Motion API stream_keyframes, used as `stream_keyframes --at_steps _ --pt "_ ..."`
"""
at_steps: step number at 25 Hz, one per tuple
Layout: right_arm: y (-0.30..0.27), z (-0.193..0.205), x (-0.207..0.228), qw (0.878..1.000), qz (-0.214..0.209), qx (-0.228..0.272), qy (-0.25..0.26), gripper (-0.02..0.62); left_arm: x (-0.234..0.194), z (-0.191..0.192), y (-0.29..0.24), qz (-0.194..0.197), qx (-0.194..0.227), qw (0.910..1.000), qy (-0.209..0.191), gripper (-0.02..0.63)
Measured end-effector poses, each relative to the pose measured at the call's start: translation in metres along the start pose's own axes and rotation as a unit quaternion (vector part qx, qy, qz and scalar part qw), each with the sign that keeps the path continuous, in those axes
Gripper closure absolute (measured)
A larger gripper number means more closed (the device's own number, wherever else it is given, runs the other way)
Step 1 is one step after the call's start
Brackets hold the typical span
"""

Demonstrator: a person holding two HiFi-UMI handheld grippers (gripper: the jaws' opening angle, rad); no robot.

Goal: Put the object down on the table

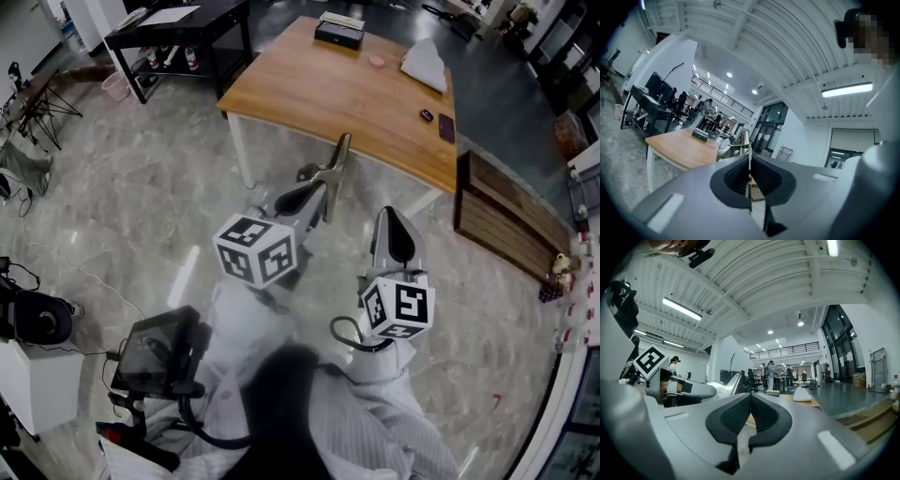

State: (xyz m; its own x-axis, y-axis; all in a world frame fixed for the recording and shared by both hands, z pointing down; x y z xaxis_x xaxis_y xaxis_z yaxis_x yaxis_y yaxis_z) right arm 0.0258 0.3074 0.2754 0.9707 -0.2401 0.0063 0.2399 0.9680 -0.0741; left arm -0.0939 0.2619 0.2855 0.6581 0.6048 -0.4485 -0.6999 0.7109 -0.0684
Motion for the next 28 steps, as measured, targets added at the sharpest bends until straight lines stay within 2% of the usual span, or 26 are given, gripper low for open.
stream_keyframes --at_steps 3,8,11,16,21,23,25,28 --pt "-0.029 0.024 0.031 1.000 -0.005 -0.009 -0.004 0.581 -0.020 0.015 -0.041 -0.011 -0.005 0.9999 0.004 0.603" --pt "-0.104 0.044 0.064 1.000 0.000 -0.027 -0.012 0.581 -0.069 0.016 -0.110 -0.010 -0.019 0.9996 0.019 0.603" --pt "-0.161 0.050 0.083 0.999 0.008 -0.036 -0.013 0.581 -0.108 0.008 -0.156 -0.011 -0.033 0.9991 0.023 0.604" --pt "-0.247 0.051 0.121 0.997 0.042 -0.064 -0.007 0.581 -0.167 -0.015 -0.236 -0.002 -0.056 0.9967 0.058 0.603" --pt "-0.319 0.068 0.150 0.994 0.052 -0.093 -0.017 0.581 -0.219 -0.023 -0.314 -0.005 -0.078 0.9938 0.079 0.603" --pt "-0.340 0.076 0.168 0.993 0.057 -0.104 -0.025 0.581 -0.235 -0.020 -0.343 -0.014 -0.081 0.9911 0.105 0.603" --pt "-0.354 0.080 0.182 0.992 0.058 -0.111 -0.025 0.581 -0.251 -0.014 -0.362 -0.031 -0.071 0.9843 0.158 0.604" --pt "-0.378 0.081 0.206 0.992 0.054 -0.109 -0.029 0.581 -0.275 0.009 -0.393 -0.060 -0.061 0.9609 0.263 0.603"
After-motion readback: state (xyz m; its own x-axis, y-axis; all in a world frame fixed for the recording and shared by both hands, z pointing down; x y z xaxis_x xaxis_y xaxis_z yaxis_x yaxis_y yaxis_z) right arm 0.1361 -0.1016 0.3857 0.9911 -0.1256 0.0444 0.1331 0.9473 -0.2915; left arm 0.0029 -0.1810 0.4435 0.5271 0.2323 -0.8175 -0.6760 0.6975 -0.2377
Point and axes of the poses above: the fingertips, and each gripper's own axes: y backward along the fingers, x to its right, z out of its underside, the point moved 1 cm from there along y, backward along the fingers, and after that the axes turned 3 degrees about -x, right-handed, at the moved point
